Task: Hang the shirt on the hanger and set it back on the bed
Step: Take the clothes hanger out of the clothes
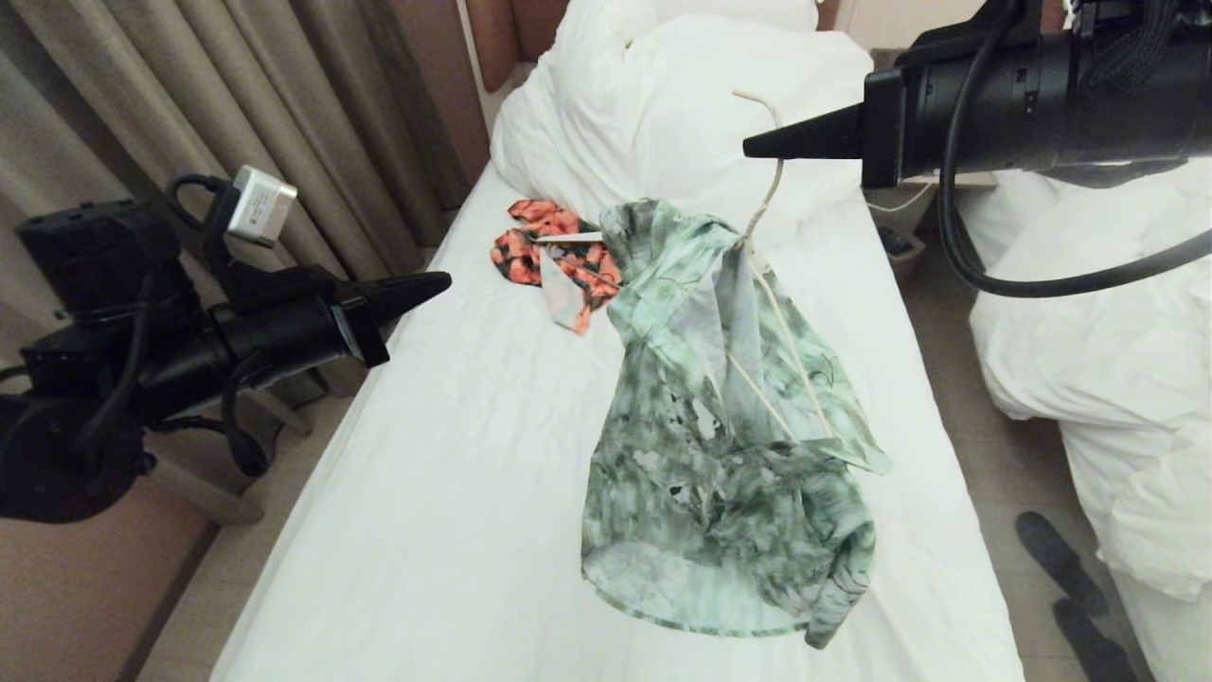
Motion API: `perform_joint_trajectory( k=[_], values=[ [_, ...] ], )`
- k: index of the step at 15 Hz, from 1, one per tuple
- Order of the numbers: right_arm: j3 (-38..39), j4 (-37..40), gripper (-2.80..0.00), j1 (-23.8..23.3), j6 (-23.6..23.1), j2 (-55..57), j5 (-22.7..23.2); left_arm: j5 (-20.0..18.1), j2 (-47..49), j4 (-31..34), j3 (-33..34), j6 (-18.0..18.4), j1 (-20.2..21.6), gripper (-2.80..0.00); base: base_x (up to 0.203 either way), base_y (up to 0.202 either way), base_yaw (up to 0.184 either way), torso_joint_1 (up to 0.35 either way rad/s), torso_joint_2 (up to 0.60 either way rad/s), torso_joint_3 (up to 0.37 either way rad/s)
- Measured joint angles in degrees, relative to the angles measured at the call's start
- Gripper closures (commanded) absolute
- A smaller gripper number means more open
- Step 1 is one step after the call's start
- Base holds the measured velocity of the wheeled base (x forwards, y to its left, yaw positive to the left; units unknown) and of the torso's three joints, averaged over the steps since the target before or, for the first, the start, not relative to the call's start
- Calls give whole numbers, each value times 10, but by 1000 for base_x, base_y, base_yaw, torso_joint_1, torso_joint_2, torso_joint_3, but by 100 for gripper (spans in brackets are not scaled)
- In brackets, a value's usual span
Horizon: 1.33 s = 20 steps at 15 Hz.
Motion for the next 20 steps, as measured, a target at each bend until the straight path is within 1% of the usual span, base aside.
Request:
perform_joint_trajectory(
  k=[5, 7, 9, 11, 13, 16, 18, 19, 20],
  values=[
    [-5, -1, 0, 0, 0, -6, 0, 0, -2, 0, 2, 0, -2, 0, 0, 0, 0, 75, -164, -94],
    [-5, 0, 0, 0, -12, -12, 0, -1, -3, 0, 2, 0, -2, 0, 0, 0, 0, 76, -163, -93],
    [-5, 3, 0, 1, -48, -22, 2, -2, -3, 0, 3, 0, -2, 0, 0, 0, 0, 16, -48, -19],
    [-4, 22, 0, 2, -88, -35, 15, -2, -3, 0, 4, 1, -4, 0, 0, 0, 0, 0, 0, 0],
    [-4, 59, 0, 4, -125, -44, 41, -1, -3, 1, 8, 1, -8, 0, 0, 0, 0, 0, 0, 0],
    [-16, 110, 0, 0, -172, -45, 93, -1, -3, 2, 16, 2, -18, 0, 0, 0, 0, 0, 0, 0],
    [-28, 112, 0, -16, -214, -34, 127, 0, -2, 4, 21, 2, -32, 0, 0, 0, 0, 0, 0, 0],
    [-30, 112, 0, -26, -235, -28, 136, 0, -2, 6, 22, 2, -37, 0, 0, 0, 0, 0, 0, 0],
    [-31, 112, 0, -36, -245, -22, 145, 0, -1, 14, 22, 2, -39, 0, 0, 0, 0, 0, 0, 0]
  ],
)
